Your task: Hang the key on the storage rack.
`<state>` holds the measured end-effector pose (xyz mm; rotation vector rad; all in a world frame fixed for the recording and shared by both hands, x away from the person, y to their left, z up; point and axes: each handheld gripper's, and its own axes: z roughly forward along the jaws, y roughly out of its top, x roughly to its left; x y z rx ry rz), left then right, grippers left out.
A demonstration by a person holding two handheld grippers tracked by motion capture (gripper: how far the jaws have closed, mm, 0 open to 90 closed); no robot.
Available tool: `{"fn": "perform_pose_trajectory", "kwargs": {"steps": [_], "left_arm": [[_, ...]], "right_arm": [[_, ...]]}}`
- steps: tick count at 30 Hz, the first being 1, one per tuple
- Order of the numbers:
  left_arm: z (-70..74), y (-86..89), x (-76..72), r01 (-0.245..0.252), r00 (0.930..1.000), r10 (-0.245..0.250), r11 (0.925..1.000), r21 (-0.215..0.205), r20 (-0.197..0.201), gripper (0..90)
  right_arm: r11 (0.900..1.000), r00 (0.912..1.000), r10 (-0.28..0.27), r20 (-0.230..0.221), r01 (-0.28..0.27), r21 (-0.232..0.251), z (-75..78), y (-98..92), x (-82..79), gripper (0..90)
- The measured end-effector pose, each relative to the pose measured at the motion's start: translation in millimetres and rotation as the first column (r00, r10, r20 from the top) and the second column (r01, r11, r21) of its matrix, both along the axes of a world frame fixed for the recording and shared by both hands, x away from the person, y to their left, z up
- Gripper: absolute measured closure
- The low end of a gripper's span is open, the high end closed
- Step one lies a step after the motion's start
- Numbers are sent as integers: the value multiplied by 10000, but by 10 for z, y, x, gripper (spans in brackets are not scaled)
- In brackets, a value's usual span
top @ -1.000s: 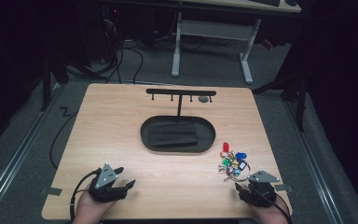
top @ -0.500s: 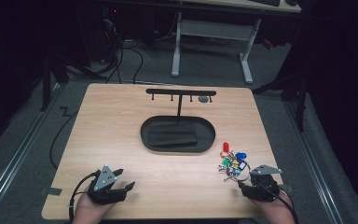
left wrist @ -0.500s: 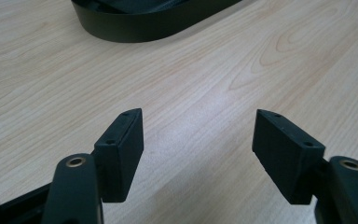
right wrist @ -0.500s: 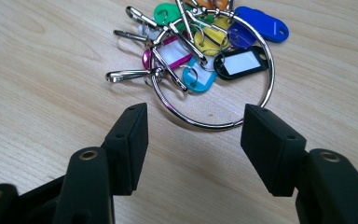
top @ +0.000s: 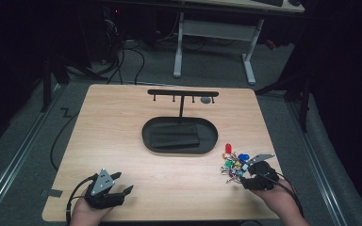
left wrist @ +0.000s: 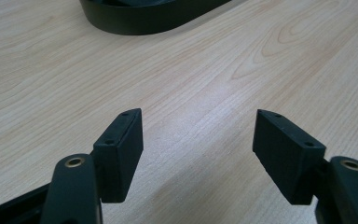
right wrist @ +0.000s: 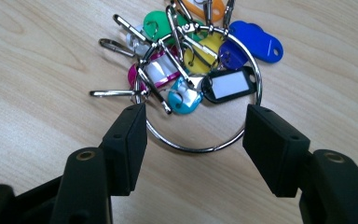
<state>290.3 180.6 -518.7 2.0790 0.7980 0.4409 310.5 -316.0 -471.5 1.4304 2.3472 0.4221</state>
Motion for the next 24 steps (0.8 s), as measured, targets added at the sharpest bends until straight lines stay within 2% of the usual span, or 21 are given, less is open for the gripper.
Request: {"fn": "perform_pose_trajectory", "kwargs": {"steps": [8, 17, 21, 24], "left_arm": [[5, -17, -6, 82, 10000, -82, 10000, -26, -26, 339], [-14, -26, -3, 130, 9999, -128, 9998, 132, -92, 339], [-17, -21, -2, 108, 9999, -106, 9998, 140, -89, 339], [-20, -15, 1, 109, 9999, -106, 9998, 182, -120, 339]], "right_arm": [[9984, 9988, 129, -472, -154, -540, 33, 1, 182, 395], [9973, 9959, 143, -888, -205, -700, -25, -50, 327, 403], [9971, 9945, 181, -1030, -256, -720, -57, -86, 402, 456], [9971, 9911, 227, -1312, -319, -685, -58, -109, 471, 501]]}}
